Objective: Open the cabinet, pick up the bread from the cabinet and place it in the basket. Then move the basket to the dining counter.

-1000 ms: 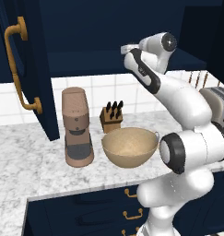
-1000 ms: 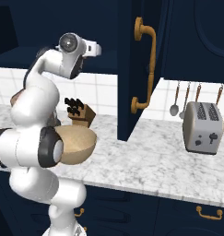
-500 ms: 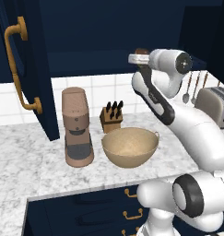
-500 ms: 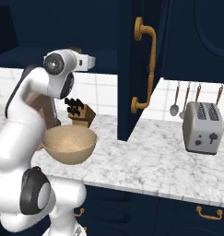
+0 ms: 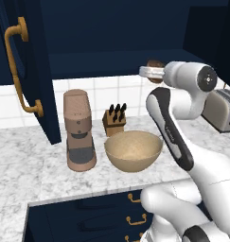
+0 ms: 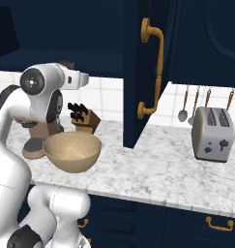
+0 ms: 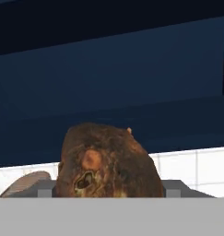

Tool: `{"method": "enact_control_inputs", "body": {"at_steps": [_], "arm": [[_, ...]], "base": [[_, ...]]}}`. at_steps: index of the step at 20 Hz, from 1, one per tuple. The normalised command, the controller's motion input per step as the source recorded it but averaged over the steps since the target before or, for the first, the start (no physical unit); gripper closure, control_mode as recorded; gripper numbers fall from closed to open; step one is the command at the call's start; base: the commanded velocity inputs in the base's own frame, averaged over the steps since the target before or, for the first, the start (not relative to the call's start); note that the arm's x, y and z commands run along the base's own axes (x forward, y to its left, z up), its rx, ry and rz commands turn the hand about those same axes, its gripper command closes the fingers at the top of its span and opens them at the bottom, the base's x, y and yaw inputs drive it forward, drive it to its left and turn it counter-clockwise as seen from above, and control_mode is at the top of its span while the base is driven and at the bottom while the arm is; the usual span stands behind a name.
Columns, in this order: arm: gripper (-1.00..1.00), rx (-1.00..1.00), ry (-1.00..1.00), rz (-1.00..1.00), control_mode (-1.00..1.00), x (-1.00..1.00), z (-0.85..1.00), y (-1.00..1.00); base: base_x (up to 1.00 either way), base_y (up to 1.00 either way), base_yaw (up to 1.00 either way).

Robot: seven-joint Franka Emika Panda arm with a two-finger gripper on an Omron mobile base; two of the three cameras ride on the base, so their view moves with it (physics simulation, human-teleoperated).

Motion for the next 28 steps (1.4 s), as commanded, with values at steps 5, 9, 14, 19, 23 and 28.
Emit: {"method": "enact_control_inputs", "body": {"at_steps": [5,9,14,19,23,28], "arm": [[1.0,-0.06,0.26,0.0,-1.0,-1.0,-0.77,0.28],[1.0,-0.16,0.37,0.0,-1.0,-0.62,-1.0,0.5],[1.0,-0.08,0.33,0.01,-1.0,0.36,-1.0,0.03],[1.0,0.0,0.26,0.06,-1.0,0.54,-0.83,-0.05],[1.0,0.0,0.18,0.02,-1.0,0.04,-0.57,0.0],[1.0,0.0,0.13,0.0,-1.0,0.08,-0.55,0.0]], "base": [[0.0,0.0,0.0],[0.0,0.0,0.0],[0.0,0.0,0.0],[0.0,0.0,0.0],[0.0,0.0,0.0],[0.0,0.0,0.0]]}}
